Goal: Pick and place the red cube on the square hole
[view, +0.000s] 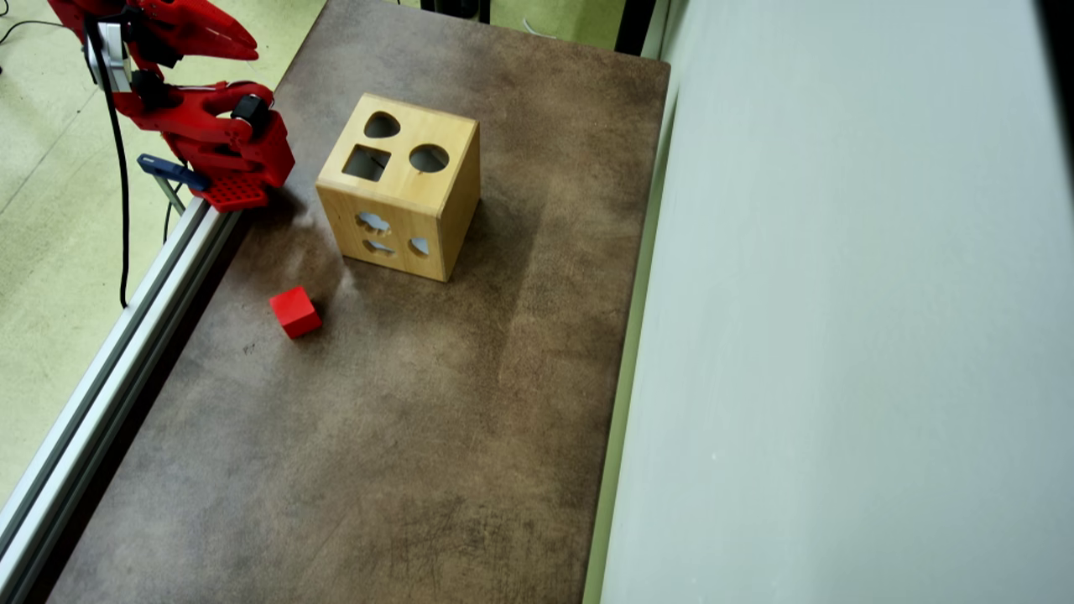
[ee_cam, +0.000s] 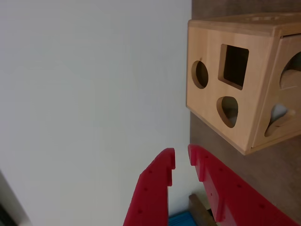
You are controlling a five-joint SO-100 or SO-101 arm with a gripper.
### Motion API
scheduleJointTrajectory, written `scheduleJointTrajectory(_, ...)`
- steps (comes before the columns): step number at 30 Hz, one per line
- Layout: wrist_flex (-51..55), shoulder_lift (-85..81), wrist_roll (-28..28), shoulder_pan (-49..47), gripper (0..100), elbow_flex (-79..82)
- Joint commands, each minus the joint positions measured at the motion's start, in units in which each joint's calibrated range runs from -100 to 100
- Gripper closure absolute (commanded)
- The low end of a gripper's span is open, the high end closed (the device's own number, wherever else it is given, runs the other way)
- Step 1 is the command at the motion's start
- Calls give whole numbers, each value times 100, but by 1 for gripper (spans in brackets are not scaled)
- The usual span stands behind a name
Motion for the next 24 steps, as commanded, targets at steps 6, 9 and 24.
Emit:
scheduleJointTrajectory(6, -23, 3373, 49, 406, 94, -1186)
scheduleJointTrajectory(9, -23, 4248, 59, 926, 94, -1570)
scheduleJointTrajectory(24, -23, 5352, 2076, 1313, 94, -1516)
